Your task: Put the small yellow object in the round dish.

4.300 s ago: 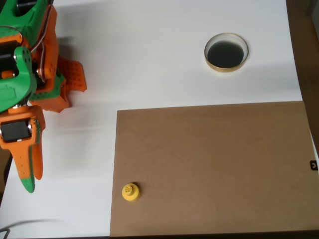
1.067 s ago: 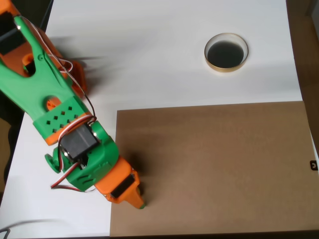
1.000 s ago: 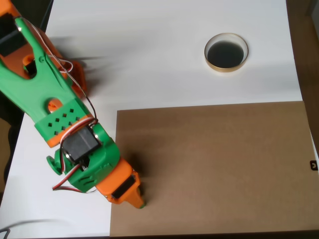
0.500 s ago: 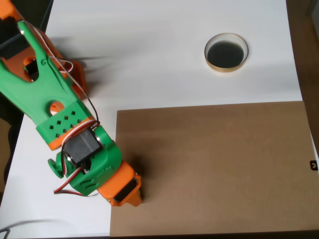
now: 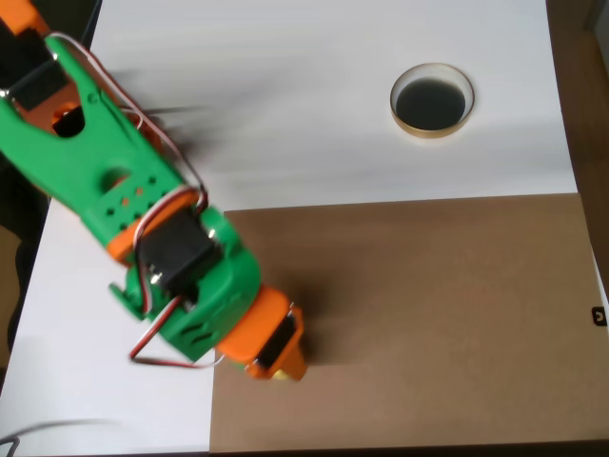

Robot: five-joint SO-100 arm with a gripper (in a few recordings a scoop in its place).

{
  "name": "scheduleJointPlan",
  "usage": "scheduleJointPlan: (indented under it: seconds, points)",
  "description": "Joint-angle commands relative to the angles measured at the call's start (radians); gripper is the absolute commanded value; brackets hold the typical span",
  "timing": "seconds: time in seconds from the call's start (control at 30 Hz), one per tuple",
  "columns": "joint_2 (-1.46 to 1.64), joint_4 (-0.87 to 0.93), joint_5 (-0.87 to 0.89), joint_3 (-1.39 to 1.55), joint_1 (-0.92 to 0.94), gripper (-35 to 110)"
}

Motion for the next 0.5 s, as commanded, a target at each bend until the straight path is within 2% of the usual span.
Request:
scheduleJointPlan:
  seconds: [0.0, 0.47]
  points:
    - [0.032, 0.031, -0.009, -0.080, -0.104, 0]
    - [0.008, 0.057, 0.012, -0.146, -0.518, 0]
